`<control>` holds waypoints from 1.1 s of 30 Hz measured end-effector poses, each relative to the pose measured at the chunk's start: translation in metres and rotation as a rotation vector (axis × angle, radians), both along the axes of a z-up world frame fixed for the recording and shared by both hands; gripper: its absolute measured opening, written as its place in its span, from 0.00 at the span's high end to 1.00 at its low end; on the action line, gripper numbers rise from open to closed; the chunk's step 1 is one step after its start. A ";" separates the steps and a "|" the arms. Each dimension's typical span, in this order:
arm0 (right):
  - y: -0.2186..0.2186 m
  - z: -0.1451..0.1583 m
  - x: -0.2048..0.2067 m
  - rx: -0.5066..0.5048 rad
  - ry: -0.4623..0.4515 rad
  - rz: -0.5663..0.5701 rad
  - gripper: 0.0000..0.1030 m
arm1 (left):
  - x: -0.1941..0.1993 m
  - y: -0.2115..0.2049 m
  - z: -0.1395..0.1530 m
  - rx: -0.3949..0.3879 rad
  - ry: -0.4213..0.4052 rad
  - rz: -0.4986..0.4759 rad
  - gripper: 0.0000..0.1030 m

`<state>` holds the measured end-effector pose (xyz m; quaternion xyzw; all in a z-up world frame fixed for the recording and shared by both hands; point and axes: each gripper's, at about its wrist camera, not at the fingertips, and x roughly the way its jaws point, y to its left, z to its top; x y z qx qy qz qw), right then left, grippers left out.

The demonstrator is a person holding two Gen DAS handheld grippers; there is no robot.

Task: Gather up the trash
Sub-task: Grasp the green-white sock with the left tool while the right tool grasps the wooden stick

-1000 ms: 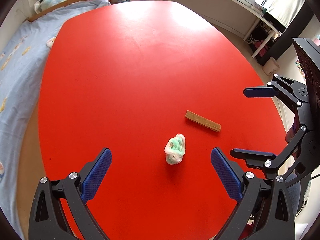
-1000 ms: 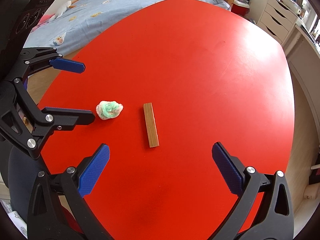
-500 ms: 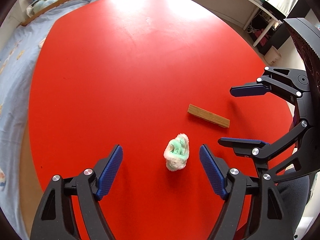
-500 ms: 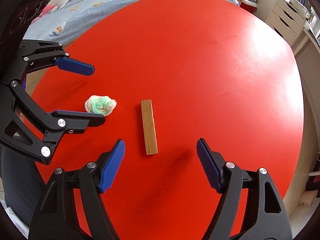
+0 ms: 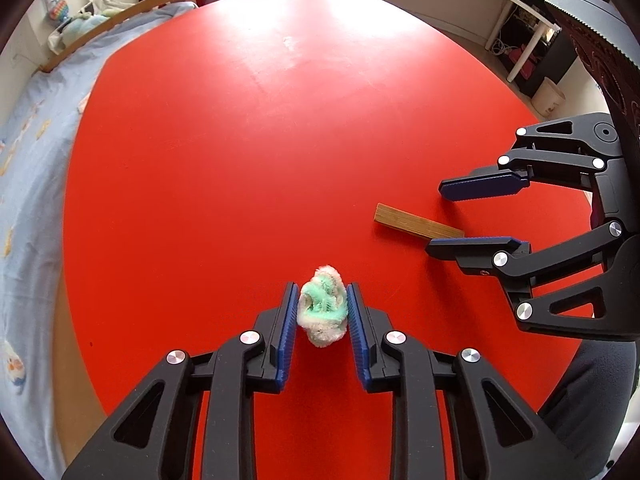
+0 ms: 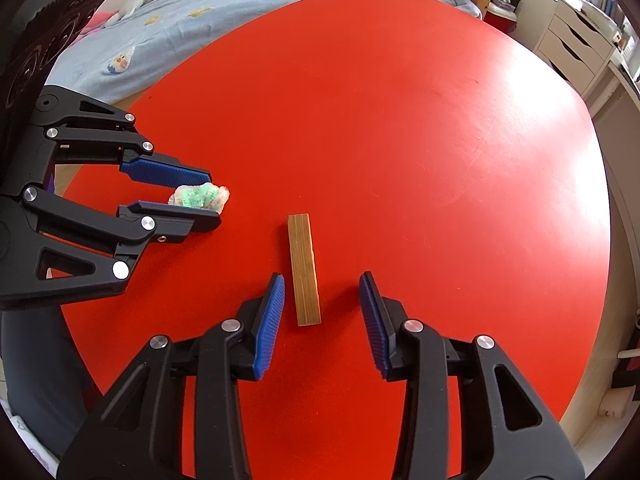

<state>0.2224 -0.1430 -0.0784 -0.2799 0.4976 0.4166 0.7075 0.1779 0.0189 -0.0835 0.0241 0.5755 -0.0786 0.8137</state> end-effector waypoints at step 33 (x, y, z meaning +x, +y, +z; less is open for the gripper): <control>-0.053 0.074 -0.055 0.131 -0.101 -0.137 0.89 | -0.068 -0.017 0.058 -0.008 -0.184 0.013 0.82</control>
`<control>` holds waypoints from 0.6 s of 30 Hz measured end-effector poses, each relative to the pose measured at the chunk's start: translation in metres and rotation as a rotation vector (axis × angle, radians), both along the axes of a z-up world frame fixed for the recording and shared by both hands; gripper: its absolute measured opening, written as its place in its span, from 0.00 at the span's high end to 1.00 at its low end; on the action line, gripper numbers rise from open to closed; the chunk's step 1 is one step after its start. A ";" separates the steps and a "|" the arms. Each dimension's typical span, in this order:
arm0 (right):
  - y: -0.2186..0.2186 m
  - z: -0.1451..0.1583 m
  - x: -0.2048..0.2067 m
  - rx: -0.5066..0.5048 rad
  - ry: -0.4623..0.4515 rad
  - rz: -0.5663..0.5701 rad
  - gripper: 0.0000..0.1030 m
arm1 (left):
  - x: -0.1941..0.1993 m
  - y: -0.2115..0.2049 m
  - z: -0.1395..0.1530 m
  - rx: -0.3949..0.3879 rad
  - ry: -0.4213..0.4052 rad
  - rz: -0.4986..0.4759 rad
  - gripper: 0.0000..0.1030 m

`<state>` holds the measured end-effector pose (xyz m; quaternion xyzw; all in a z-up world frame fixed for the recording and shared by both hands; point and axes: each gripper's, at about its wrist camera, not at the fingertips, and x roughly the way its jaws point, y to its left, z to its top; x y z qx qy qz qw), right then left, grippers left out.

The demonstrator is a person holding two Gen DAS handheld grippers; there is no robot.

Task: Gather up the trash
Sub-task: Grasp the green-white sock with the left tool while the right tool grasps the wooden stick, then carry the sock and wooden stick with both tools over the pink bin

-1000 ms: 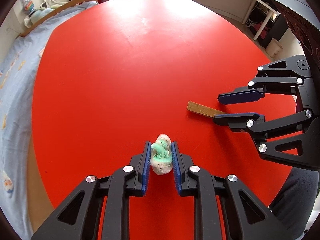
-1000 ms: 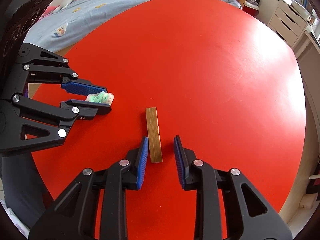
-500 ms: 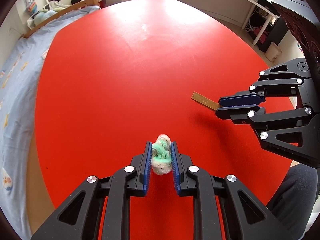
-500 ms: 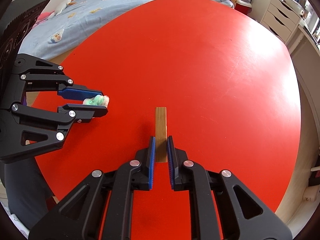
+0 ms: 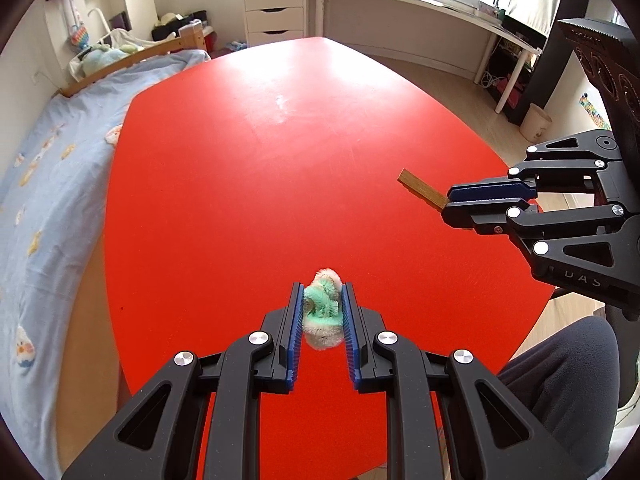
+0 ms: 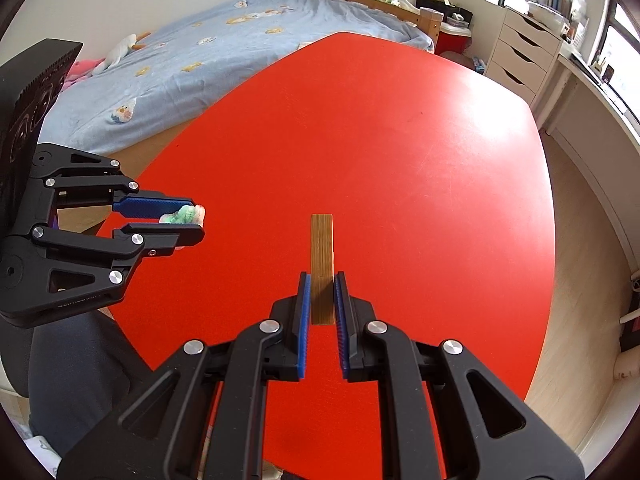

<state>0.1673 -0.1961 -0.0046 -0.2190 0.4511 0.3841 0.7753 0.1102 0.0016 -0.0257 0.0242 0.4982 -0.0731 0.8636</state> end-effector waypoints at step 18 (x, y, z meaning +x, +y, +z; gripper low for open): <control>-0.067 0.037 -0.103 0.144 -0.063 -0.054 0.89 | -0.098 -0.019 0.042 -0.065 -0.151 0.006 0.82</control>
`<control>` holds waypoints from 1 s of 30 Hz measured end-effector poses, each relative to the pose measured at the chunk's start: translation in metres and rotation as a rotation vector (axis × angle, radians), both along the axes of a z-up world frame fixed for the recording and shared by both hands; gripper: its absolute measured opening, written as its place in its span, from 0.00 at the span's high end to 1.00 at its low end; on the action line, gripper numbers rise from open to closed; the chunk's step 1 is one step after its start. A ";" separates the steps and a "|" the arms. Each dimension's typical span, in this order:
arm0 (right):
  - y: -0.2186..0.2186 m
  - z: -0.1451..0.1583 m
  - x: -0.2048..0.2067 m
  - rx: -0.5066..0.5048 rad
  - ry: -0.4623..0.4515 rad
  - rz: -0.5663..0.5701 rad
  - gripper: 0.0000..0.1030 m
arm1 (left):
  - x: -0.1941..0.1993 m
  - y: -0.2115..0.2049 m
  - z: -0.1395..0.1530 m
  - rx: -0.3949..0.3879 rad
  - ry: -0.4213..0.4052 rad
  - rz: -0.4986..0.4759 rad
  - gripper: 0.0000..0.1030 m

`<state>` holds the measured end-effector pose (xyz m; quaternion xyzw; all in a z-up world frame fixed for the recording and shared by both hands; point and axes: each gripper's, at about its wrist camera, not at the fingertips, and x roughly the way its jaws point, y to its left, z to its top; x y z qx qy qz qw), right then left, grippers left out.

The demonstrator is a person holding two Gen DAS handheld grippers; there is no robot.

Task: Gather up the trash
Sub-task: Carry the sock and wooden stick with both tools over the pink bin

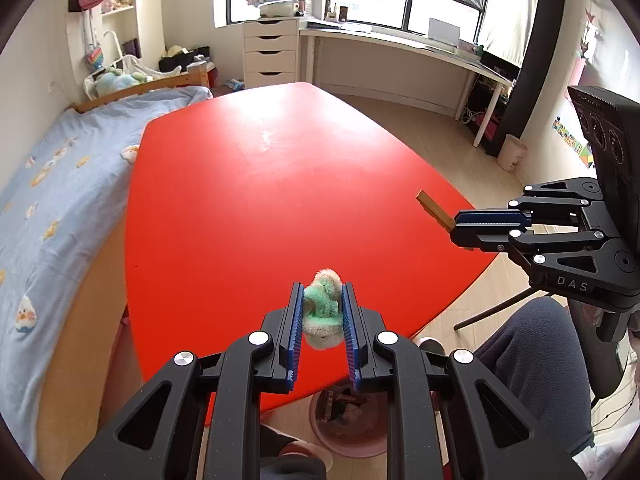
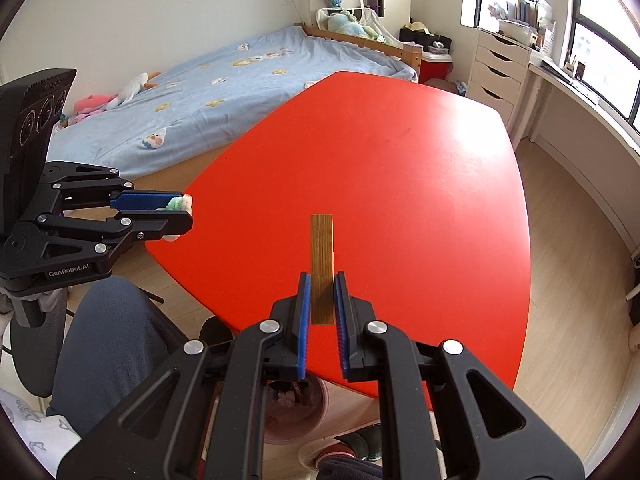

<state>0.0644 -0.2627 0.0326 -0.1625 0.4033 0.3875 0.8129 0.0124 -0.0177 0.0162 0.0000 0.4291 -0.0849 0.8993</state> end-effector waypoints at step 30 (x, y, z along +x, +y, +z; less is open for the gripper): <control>-0.035 -0.029 -0.105 0.033 0.132 0.034 0.89 | -0.076 -0.017 -0.028 -0.120 0.061 -0.027 0.82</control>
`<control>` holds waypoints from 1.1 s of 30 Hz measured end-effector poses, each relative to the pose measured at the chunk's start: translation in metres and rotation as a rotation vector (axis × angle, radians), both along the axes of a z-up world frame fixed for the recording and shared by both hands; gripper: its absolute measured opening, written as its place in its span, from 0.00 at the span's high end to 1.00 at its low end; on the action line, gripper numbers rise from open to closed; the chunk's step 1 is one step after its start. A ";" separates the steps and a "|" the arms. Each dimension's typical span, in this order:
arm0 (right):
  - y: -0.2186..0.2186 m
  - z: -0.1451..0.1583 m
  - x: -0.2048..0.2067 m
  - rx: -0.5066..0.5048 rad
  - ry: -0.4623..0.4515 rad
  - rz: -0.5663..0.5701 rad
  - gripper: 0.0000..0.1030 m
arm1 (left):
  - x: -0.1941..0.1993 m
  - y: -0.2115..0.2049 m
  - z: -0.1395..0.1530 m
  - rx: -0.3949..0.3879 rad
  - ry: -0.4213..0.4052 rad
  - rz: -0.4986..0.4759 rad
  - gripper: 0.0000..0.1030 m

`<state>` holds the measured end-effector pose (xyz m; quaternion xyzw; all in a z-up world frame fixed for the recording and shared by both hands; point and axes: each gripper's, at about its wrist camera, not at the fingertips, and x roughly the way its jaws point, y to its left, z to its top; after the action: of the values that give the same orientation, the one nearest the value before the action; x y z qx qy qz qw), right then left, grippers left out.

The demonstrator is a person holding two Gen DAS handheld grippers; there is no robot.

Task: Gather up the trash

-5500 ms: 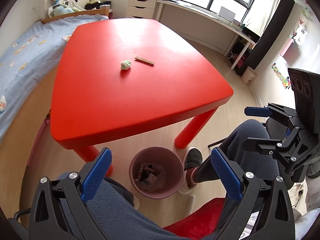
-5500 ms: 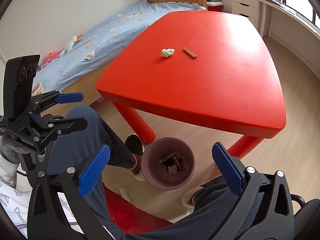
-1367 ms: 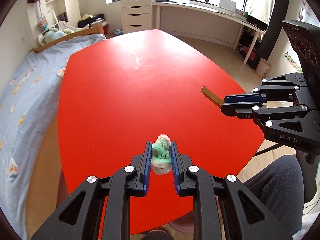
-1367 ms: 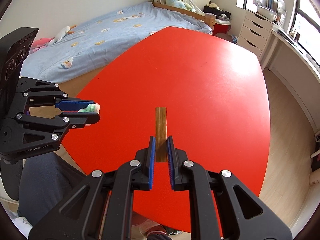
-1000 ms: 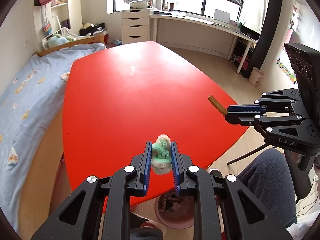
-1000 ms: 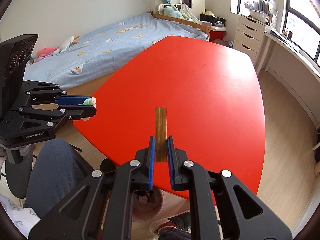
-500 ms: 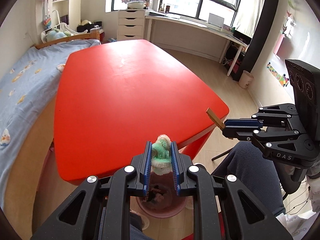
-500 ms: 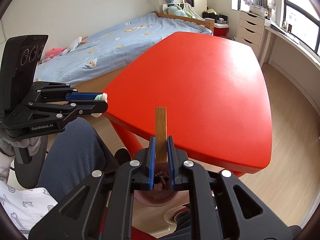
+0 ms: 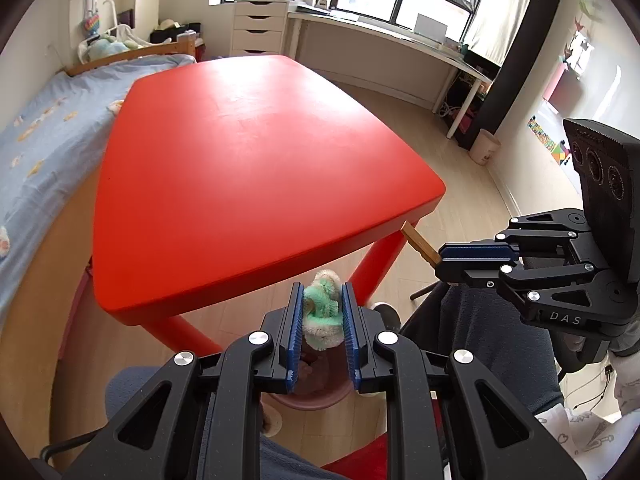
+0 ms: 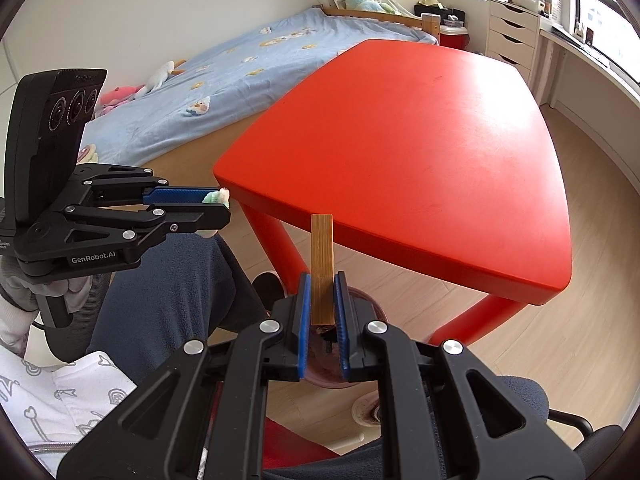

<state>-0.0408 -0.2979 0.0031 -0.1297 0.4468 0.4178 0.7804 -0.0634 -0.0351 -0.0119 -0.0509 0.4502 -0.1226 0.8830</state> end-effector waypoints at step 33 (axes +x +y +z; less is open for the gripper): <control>-0.018 0.014 0.029 0.039 -0.010 -0.138 0.03 | 0.006 0.018 0.014 0.008 -0.058 0.074 0.07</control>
<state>-0.0116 -0.3161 0.0170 -0.0853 0.4424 0.3712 0.8119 -0.0575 -0.0175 0.0025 -0.0605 0.4228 -0.0893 0.8998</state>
